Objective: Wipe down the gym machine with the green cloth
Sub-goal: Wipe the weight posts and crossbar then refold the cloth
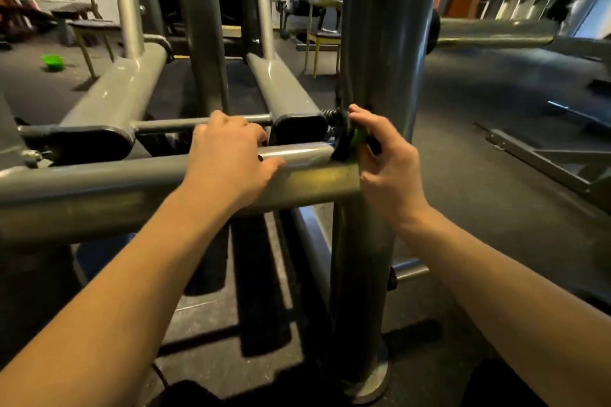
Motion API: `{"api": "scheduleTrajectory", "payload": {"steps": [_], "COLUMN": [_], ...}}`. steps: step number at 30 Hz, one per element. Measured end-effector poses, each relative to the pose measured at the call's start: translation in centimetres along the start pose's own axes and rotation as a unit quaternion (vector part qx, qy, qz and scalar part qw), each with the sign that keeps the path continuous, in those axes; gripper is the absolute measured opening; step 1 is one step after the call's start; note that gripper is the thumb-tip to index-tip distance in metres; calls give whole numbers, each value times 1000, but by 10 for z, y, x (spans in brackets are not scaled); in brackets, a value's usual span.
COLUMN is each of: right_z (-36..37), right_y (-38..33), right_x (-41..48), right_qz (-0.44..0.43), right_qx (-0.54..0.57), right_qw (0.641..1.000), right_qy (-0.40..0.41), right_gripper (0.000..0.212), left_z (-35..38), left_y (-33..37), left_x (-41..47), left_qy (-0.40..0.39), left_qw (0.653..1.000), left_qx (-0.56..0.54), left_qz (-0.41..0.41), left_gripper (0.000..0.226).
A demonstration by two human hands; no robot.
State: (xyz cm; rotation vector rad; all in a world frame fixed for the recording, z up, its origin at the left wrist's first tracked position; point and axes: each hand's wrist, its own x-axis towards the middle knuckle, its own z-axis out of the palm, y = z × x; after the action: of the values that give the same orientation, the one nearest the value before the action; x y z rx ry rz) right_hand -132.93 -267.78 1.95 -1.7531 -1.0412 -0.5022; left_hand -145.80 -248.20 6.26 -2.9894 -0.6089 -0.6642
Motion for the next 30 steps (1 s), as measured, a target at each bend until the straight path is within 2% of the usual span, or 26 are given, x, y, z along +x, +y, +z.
{"api": "scheduleTrajectory", "payload": {"steps": [1,3,6,9,12,15,19,23,27,30], "right_z": [7,19,27,40,71,96,63,23,74,113], "right_y": [9,24,24,20,14,1,24,58,32,7], "right_x": [5,5,-7,-8,6,15,17,4,-11,-15], "right_qz": [-42,-93,-73,-61,-73,-112,-209,-183,-160,-190], "right_qx": [-84,-244,-319,-296,-218,-181,-258,-346,-245,-177], "right_qw": [995,960,934,945,968,971,941,920,956,966], "right_qy": [-41,-98,-140,-120,-105,-112,-67,-21,36,-3], "right_gripper": [50,48,55,54,54,50,38,41,32,29], "left_z": [-3,-5,2,5,8,12,15,19,23,23], "left_y": [-4,-12,-21,-28,-37,-39,-39,-43,-43,-45], "left_x": [4,8,11,14,15,12,10,8,6,7], "left_qy": [-34,-88,-99,-94,-113,-94,-65,-50,-40,-35], "left_qw": [999,995,994,995,992,995,997,997,997,997], "left_qx": [22,37,47,24,-8,4,-7,-41,-58,-64], "left_qz": [-17,-33,-26,-32,-47,-40,-33,-30,-33,-35], "left_gripper": [54,56,54,53,56,56,51,48,47,44]}}
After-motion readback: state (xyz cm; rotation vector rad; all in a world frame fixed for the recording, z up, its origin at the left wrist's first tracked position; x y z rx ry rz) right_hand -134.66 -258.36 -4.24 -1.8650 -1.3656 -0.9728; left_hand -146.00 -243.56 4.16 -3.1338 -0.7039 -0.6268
